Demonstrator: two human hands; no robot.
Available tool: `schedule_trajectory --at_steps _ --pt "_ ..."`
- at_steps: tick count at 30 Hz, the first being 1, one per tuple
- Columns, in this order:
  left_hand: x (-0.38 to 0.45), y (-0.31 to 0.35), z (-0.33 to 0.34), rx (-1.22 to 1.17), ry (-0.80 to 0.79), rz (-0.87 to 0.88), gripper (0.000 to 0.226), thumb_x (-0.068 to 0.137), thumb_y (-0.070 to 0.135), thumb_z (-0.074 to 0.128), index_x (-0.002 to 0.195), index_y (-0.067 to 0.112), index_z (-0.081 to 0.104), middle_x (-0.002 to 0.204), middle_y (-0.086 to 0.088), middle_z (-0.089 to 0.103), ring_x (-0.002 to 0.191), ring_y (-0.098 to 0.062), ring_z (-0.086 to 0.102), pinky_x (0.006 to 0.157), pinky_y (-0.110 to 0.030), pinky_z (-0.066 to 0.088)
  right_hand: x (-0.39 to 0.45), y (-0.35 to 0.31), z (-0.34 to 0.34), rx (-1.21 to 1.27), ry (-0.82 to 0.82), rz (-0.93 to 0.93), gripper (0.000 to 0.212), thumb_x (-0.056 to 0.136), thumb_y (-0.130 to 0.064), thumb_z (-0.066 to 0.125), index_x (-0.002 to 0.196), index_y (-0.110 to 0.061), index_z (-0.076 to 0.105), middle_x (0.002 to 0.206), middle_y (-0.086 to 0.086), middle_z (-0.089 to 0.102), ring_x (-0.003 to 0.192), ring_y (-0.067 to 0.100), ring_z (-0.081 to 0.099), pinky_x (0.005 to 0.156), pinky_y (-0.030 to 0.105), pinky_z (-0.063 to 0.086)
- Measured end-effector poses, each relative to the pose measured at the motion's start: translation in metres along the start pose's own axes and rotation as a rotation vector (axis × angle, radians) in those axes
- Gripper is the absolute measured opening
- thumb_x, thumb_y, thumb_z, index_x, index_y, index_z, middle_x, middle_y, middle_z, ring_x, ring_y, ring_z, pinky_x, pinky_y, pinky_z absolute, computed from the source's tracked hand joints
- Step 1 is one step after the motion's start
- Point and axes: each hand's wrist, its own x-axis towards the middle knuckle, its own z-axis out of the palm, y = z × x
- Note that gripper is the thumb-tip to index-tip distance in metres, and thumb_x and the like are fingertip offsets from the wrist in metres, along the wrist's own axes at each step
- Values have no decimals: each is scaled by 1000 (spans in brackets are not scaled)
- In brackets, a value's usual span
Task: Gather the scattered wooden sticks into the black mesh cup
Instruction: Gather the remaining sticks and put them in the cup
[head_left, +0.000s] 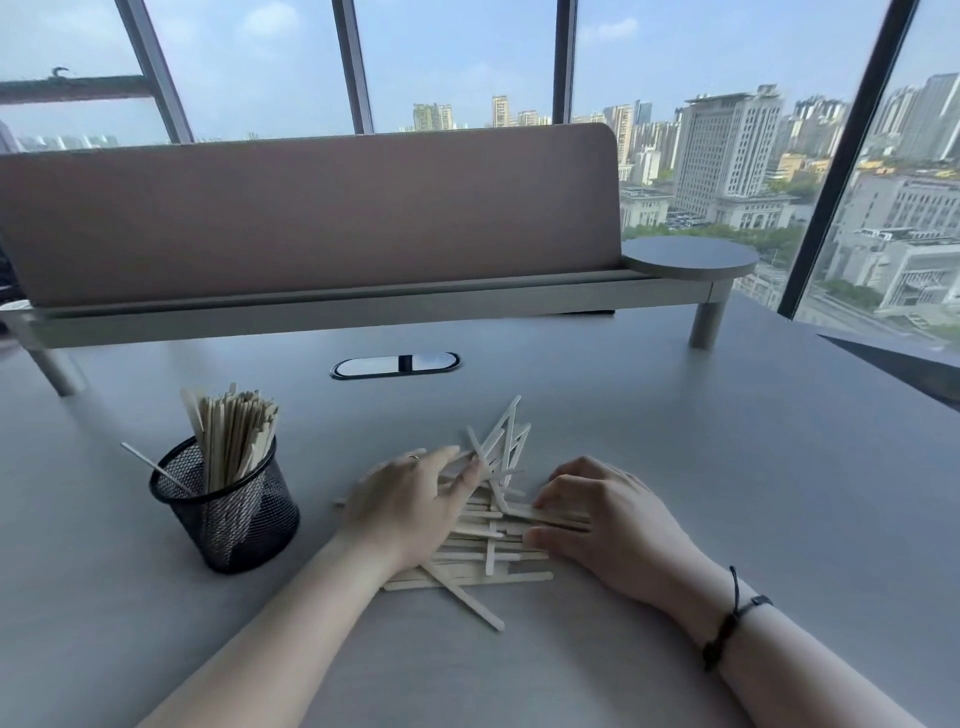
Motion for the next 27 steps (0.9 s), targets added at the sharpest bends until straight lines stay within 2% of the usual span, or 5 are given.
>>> schedule_trajectory --at_steps 7,11,20,24,27 --pt "-43 -1 -13 121 -295 311 116 56 104 8 155 46 -4 166 13 11 153 -6 0 123 -44 -5 -1 1 1 0 11 -46 53 66 -82 59 98 -41 70 120 -18 58 113 10 57 96 25 40" --pt "-65 -15 -20 173 -380 370 129 41 106 28 143 51 -29 160 22 -16 148 1 -18 123 -36 -9 -2 -5 3 -43 -24 -112 52 67 -83 56 97 -42 68 140 -16 49 129 9 43 103 20 26" --pt "-64 -21 -8 -49 -74 310 104 66 93 50 153 43 24 154 20 37 143 1 24 114 -19 18 21 -28 15 -41 140 -248 57 85 -80 44 104 -28 59 130 -10 62 124 13 56 110 39 37" --pt "-62 -22 -10 -64 -50 301 99 67 89 54 151 42 31 151 21 42 140 2 31 112 -19 23 39 -27 17 -163 -41 -149 87 80 -89 17 144 -35 43 158 -17 37 150 4 21 124 45 12" --pt "-61 -24 -10 -57 -28 284 99 66 90 54 150 41 34 151 20 44 139 1 35 112 -22 26 45 -28 23 -222 -118 -109 96 76 -91 8 147 -36 42 155 -19 40 147 3 27 124 44 8"
